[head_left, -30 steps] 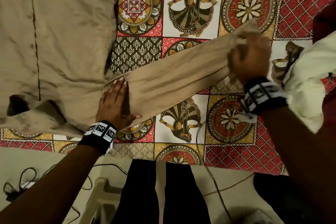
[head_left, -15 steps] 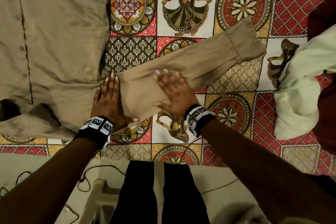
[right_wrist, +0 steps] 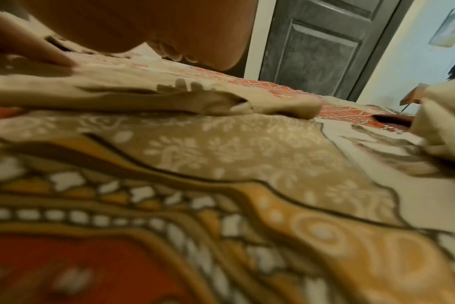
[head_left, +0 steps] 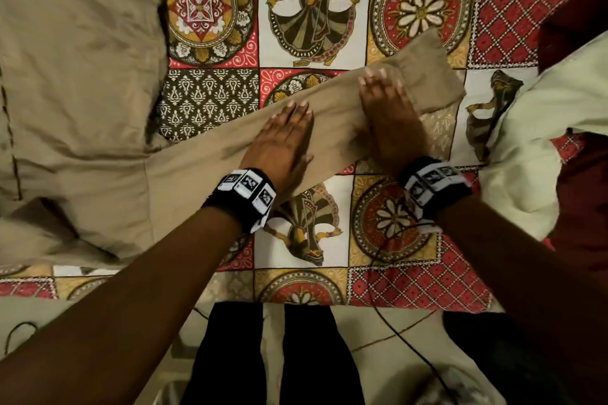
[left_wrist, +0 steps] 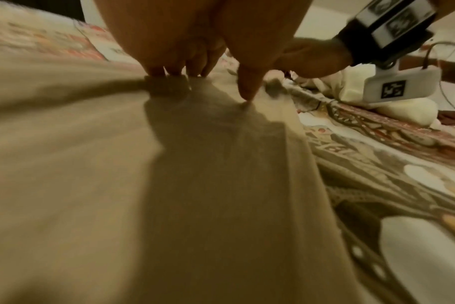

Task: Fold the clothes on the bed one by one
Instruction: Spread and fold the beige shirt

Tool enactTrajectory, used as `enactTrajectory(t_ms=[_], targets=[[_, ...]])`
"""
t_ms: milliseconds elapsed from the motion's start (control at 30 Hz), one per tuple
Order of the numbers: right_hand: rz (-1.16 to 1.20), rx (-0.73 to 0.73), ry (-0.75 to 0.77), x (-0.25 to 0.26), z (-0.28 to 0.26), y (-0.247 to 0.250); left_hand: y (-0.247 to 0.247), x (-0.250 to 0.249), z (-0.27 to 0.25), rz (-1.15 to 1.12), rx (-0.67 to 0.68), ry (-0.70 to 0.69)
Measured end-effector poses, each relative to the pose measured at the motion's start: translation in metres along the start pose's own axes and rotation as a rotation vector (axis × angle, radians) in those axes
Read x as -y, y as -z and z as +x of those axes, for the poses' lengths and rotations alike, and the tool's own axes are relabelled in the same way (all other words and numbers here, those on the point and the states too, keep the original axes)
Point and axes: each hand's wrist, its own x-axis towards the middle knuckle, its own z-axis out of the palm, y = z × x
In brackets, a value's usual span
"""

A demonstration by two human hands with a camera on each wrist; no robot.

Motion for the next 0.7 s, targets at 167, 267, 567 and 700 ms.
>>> enactTrajectory(t_ms=[167, 267, 567, 700], targets=[[-0.122, 0.105, 0.124, 0.026, 0.013, -0.022, -0.015, 0.001, 0.021, 0.082, 0.094, 0.076], [-0.064, 0.097, 0.062, 0.001, 0.015, -0.015, -0.017, -0.002, 0.025, 0.132, 0.109, 0.113], [0.057, 0.145, -0.170, -0.104, 0.002, 0.012, -0.018, -0.001, 0.035, 0.186, 0.088, 0.171], [0.121, -0.016, -0.464, -0.101, -0.003, 0.018, -0.019, 0.003, 0.030, 0.198, 0.061, 0.145]])
